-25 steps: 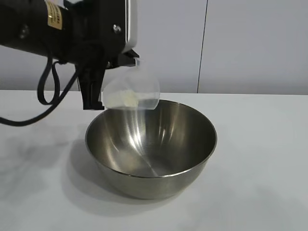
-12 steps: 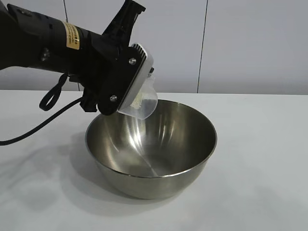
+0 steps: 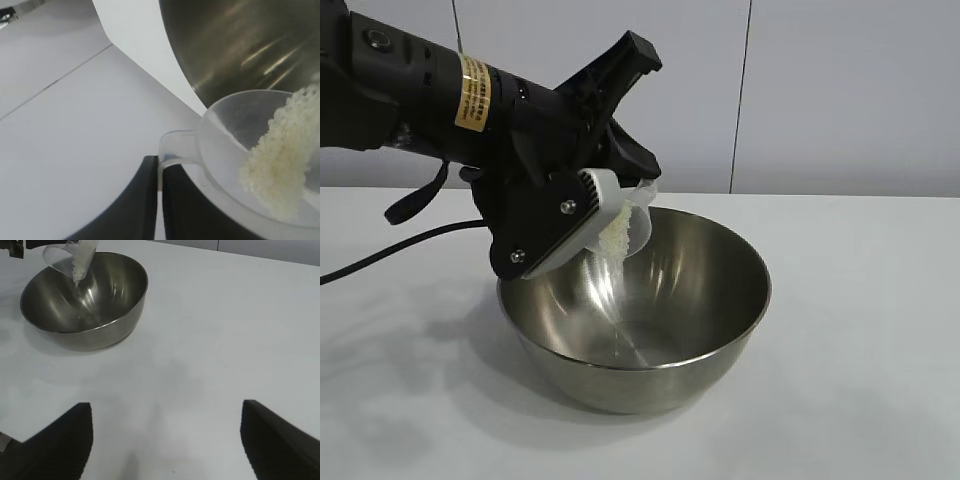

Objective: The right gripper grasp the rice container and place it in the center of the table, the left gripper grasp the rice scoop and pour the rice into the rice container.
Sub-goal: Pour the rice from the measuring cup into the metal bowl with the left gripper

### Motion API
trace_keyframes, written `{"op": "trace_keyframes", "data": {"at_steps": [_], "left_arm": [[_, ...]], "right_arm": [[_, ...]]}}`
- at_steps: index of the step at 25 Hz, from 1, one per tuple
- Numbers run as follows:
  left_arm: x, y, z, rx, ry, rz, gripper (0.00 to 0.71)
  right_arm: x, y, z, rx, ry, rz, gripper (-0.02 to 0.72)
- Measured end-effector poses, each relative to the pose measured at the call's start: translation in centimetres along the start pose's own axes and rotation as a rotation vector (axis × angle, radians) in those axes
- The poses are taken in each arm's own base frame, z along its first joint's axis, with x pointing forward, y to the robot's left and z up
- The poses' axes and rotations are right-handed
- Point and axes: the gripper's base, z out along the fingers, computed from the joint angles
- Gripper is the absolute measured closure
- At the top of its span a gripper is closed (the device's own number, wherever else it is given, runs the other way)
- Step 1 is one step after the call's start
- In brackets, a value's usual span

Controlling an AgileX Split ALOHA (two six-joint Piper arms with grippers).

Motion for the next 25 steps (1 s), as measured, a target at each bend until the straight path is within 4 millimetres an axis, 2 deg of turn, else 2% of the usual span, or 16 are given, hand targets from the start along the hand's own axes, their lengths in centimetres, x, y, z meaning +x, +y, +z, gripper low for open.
{"op": "trace_keyframes", "data": {"at_steps": [4, 9, 25], "left_arm": [[0.8, 1.0, 0.2, -0.029, -0.01, 0.12, 0.697], [1.8, 2.0, 0.3, -0.058, 0.01, 0.165, 0.697], [0.7, 3.3, 0.6, -0.097, -0.022, 0.193, 0.698]], "right_arm": [[0.0, 0.0, 0.0, -0.001, 0.002, 0.0, 0.147], [0.0, 0.0, 0.0, -0.002, 0.001, 0.001, 0.147], [0.0, 0.0, 0.0, -0.003, 0.001, 0.001, 0.147]]}}
